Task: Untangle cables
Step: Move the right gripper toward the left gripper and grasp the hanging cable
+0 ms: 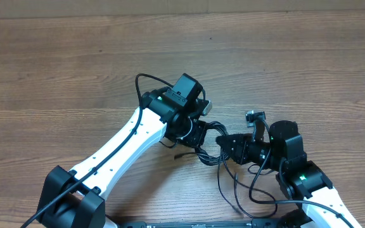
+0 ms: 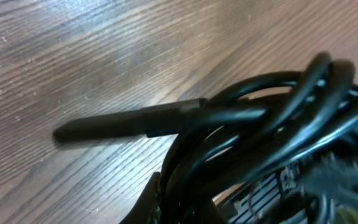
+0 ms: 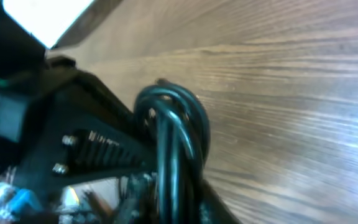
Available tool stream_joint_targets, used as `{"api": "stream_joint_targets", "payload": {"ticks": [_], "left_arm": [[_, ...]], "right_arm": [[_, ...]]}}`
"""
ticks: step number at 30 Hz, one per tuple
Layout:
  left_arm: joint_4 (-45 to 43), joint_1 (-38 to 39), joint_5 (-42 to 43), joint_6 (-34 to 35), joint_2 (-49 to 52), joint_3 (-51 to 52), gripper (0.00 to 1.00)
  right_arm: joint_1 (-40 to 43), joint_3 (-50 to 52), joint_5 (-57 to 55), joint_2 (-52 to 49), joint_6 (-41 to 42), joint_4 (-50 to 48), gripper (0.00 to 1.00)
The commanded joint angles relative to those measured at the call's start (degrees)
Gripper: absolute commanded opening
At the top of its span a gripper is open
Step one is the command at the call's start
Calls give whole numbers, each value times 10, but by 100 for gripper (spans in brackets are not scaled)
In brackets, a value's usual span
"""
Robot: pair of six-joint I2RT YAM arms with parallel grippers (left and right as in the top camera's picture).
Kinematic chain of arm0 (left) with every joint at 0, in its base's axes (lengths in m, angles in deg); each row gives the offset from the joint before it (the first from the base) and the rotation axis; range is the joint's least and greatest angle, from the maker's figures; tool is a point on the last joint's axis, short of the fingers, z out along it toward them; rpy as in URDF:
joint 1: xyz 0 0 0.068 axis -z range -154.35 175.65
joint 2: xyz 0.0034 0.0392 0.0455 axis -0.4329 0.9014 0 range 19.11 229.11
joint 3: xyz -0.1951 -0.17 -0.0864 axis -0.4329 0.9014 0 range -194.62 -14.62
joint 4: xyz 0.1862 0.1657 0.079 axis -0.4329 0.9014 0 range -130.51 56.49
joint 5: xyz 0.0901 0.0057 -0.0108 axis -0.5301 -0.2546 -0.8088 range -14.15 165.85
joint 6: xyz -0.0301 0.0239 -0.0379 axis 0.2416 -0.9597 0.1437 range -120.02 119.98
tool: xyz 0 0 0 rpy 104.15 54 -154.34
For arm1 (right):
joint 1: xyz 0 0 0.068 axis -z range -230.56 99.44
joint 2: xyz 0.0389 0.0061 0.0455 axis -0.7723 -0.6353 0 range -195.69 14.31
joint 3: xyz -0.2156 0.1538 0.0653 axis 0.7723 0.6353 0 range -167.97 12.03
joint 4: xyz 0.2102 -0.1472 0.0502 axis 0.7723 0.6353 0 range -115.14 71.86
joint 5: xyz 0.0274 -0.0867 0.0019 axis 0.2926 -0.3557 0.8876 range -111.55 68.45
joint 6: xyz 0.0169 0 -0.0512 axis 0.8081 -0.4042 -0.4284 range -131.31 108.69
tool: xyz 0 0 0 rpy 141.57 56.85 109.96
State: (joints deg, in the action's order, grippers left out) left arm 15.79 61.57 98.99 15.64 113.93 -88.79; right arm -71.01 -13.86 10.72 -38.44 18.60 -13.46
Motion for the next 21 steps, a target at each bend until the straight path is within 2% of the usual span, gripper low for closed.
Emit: {"api": "stream_joint_targets", "payload": {"ticks": [1, 5, 11, 16, 21], "left_arm": [[18, -3, -13, -47, 3, 3, 4], [0, -18, -13, -34, 3, 3, 4], [-59, -70, -13, 63, 3, 3, 4], [-112, -104, -14, 137, 3, 3, 4], [-143, -106, -60, 154, 3, 3, 4]], "right_arm": [[-3, -9, -8, 1, -4, -4, 4], [-3, -9, 10, 1, -5, 31, 4], [-3, -9, 24, 1, -20, 99, 4], [-3, -9, 169, 1, -72, 88, 4], [-3, -9, 251, 1, -80, 88, 4]]}}
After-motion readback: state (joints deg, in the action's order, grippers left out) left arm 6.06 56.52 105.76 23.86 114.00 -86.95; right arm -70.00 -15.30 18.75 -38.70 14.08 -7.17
